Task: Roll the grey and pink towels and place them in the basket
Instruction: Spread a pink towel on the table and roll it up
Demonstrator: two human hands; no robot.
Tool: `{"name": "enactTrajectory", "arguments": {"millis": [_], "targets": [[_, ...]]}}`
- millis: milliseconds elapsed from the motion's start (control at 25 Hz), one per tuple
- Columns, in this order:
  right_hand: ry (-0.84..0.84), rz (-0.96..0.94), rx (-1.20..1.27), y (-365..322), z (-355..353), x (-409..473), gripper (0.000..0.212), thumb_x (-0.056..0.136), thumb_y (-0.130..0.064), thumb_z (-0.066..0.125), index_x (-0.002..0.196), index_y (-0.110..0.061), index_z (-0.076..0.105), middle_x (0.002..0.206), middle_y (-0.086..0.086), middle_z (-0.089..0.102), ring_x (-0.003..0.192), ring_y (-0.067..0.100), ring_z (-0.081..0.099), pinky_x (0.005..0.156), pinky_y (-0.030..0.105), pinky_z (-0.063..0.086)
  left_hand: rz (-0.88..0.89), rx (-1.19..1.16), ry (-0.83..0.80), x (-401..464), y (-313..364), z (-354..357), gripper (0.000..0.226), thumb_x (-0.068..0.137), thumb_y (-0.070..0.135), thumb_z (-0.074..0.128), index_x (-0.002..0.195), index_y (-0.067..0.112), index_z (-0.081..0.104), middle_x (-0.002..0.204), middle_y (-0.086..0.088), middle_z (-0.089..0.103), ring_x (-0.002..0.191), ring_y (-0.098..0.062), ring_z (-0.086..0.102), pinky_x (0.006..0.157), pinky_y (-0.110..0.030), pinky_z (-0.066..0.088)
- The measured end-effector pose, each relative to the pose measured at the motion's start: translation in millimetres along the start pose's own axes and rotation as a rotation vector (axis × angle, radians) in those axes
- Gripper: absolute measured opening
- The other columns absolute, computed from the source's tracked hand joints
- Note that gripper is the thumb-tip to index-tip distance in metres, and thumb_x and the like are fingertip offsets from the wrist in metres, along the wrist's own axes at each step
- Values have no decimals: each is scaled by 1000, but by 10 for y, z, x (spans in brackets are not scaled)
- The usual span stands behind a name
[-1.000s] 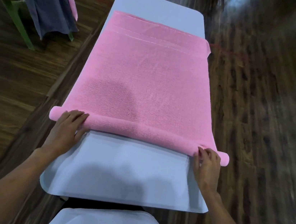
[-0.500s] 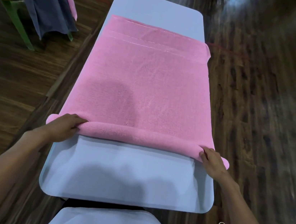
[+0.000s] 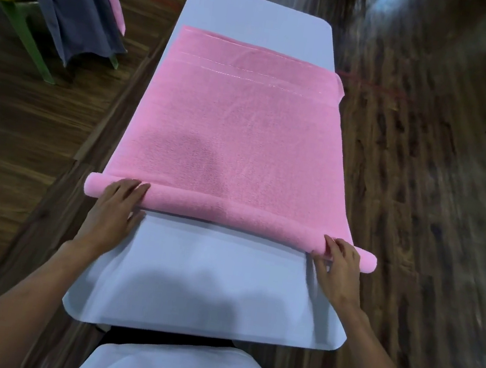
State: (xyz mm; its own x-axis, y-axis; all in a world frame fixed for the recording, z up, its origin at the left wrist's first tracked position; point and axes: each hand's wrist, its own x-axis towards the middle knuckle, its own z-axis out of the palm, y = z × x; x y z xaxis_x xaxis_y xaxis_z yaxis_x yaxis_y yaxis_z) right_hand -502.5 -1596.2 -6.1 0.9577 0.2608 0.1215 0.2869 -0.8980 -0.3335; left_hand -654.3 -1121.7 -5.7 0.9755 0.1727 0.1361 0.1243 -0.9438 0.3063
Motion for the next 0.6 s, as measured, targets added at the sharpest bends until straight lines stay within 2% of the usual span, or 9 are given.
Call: {"name": "enactTrajectory", "arguments": {"millis": [80, 280, 360, 480, 520, 600], "targets": [[-31, -28, 3, 23, -1, 44, 45, 81, -13, 76, 123, -8, 61, 124, 10, 62, 111, 29, 55, 100, 50, 47, -43, -14, -57, 111, -43, -46, 57, 76, 4, 72, 130, 5, 54, 125, -17, 55, 113, -40, 50, 96, -53, 44], [-46, -47, 6, -100, -4, 106, 29, 87, -7, 68, 115, -4, 64, 112, 14, 66, 100, 35, 57, 92, 49, 48, -43, -43, -120, 136, -104, -187, 46, 77, -2, 69, 121, 6, 63, 115, -17, 64, 105, -40, 57, 90, -52, 47], [-104, -78, -17, -90, -16, 21, 26, 94, -12, 59, 118, -4, 62, 114, 14, 66, 100, 33, 57, 93, 47, 47, -53, -39, -185, 9, -186, -248, 49, 73, -6, 69, 121, 6, 64, 115, -16, 65, 103, -38, 58, 91, -51, 48], [-250, -92, 37, 38, -98, -108, 35, 100, -24, 40, 127, -11, 56, 119, 8, 63, 103, 26, 55, 95, 42, 44, -51, -64, -323, -58, -243, -281, 52, 71, -9, 67, 120, 8, 65, 114, -15, 66, 102, -35, 59, 92, -45, 46], [-290, -65, 84, 90, -127, -103, 34, 101, -24, 40, 130, -15, 54, 120, 5, 62, 103, 23, 55, 94, 41, 44, -61, -102, -359, -15, -236, -271, 50, 73, -10, 65, 120, 7, 65, 114, -16, 66, 104, -36, 59, 93, -43, 44], [-294, 32, 253, 122, -179, -22, 29, 98, -20, 52, 127, -21, 54, 123, -2, 58, 106, 16, 56, 93, 38, 48, -121, -189, -364, 130, -186, -247, 48, 76, -12, 61, 121, 3, 64, 116, -19, 64, 108, -37, 58, 95, -40, 40]]}}
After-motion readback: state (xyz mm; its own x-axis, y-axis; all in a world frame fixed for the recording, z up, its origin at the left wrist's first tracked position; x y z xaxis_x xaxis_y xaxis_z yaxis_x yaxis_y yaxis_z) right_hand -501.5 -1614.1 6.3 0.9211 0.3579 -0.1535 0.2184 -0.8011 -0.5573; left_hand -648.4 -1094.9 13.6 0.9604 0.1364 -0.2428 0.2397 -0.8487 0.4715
